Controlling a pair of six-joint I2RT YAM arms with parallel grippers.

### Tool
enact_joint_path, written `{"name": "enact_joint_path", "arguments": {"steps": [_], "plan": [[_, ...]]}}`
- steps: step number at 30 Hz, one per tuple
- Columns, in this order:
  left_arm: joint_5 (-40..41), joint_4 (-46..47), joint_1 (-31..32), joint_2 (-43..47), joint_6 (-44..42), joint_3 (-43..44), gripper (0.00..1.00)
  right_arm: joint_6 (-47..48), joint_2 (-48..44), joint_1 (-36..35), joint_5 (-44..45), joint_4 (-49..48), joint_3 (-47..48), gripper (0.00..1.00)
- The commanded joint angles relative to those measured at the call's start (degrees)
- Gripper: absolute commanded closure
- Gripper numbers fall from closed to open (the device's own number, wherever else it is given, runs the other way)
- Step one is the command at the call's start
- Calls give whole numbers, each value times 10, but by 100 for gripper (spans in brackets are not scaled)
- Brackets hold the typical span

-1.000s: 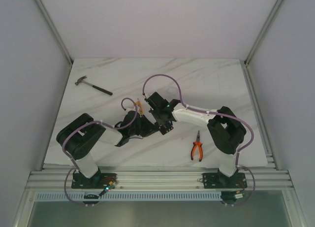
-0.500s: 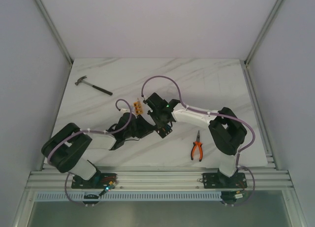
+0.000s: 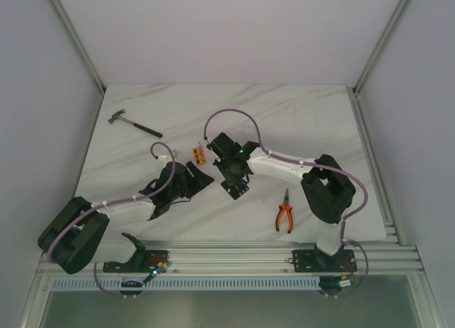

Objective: Snap on the fuse box
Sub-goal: Install the fuse at the fuse box base, then pick up the fuse box cover from the center of the board.

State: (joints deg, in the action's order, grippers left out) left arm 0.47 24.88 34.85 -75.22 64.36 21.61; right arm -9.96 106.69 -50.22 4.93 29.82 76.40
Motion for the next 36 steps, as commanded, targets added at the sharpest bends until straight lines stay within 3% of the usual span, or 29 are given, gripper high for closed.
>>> {"name": "enact_joint_path", "arguments": {"steps": [1,10,16,20,23,28,33,36], "plan": [[19,-31,-5,10,-21,-4,36,6,23,2,-10,18,28,87],[17,-32,-7,10,-25,-4,33,6,72,3,10,55,32,100],[19,-36,-14,17,-30,-7,32,6,111,3,19,78,14,100],[27,-47,-19,28,-43,-5,29,20,61,3,4,48,16,99],[33,-62,-28,40,-58,-1,26,35,17,8,3,36,47,83],[52,-98,-48,66,-98,7,19,41,-22,45,26,24,99,67],[76,-132,-79,89,-162,21,9,51,-3,106,72,-5,134,45],[89,-138,-96,97,-213,26,3,102,30,149,40,-39,150,37]]}}
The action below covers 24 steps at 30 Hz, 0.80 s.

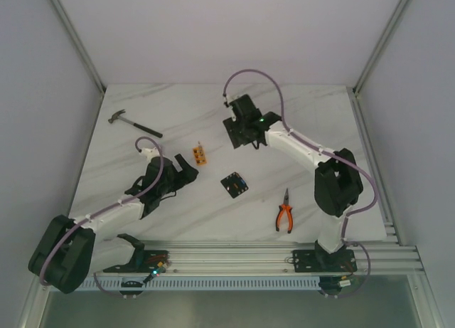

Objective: Snap on the fuse box
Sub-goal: Pick up the fuse box cover from the center of the board.

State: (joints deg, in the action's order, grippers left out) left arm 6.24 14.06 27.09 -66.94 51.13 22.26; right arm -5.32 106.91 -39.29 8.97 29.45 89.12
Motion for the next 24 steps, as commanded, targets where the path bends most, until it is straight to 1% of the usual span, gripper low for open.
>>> {"name": "enact_joint_path", "arguments": {"steps": [1,5,8,11,14,17,21,24], "plan": [[36,-34,-26,14,-95,22,1,75,43,60,-15,-44,31,35],[56,-56,-47,8,-127,31,0,123,108,109,-75,-67,89,16],[65,-56,-58,6,-131,27,0,154,152,126,-105,-80,132,10],[65,-54,-64,-1,-134,30,0,176,191,135,-137,-90,168,6],[63,-52,-67,-8,-135,31,0,186,235,145,-161,-90,203,6],[56,-50,-69,-15,-134,31,0,189,260,149,-189,-85,222,6],[50,-49,-70,-17,-133,31,0,194,273,149,-210,-72,221,6],[46,-47,-70,-17,-132,32,0,193,272,149,-214,-67,205,9]]}}
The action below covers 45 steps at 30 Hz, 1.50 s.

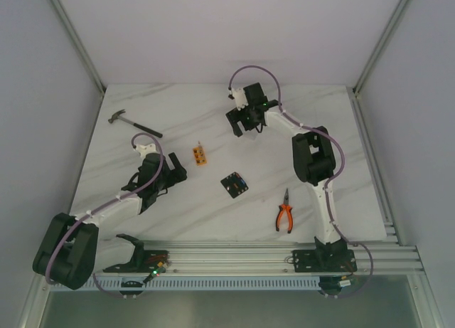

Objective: Snap on the fuse box
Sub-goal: Pick up the fuse box cover from the center of the board, then close the fuse box cover on the fuse box base.

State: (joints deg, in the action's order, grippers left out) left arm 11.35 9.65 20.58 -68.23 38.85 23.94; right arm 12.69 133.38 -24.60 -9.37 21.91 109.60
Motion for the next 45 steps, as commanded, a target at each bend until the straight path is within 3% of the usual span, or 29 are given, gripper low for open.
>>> {"name": "enact_joint_path", "arguments": {"steps": [1,14,18,21,33,45], "plan": [[-6,-2,-5,-4,-9,15,0,13,6,3,-32,9,-10,10],[-20,1,-5,0,-1,14,0,6,-63,-13,30,2,-120,31],[-28,1,-5,4,4,14,0,-3,-86,-20,55,-5,-145,49],[-36,1,-5,11,9,12,0,-20,-117,-31,71,-8,-169,55],[-90,6,-6,37,29,5,0,-153,-285,-124,119,14,-314,57],[-140,20,-4,31,52,3,0,-208,-309,-192,134,29,-374,56]]}}
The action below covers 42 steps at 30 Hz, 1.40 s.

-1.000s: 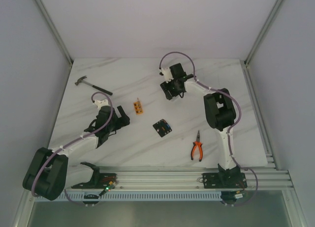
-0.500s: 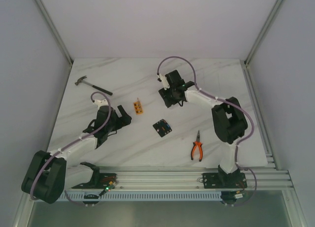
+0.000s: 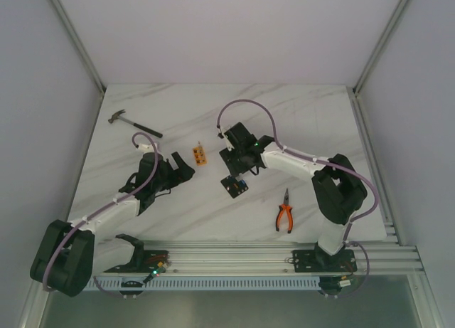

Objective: Snap on the fuse box
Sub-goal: Close the fuse box cover on the fuse box base.

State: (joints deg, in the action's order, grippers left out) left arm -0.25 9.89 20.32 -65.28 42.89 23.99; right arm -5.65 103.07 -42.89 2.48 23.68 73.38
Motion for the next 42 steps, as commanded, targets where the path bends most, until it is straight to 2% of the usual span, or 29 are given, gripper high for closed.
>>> {"name": "enact_joint_path", "arguments": {"steps": [1,20,31,35,37,42], "plan": [[-25,19,-1,1,13,3,0,-25,-3,-12,14,11,-14,56],[-50,37,5,-31,28,10,0,-27,26,-35,3,9,-32,50],[-56,48,19,-47,34,20,0,-29,24,-38,4,8,-34,39],[-58,50,28,-56,34,31,0,-30,2,-38,9,12,-43,34],[-58,51,34,-62,35,39,0,-34,-14,-37,10,13,-47,28],[-56,56,56,-86,33,61,2,-48,-58,-35,14,11,-58,26]]}}
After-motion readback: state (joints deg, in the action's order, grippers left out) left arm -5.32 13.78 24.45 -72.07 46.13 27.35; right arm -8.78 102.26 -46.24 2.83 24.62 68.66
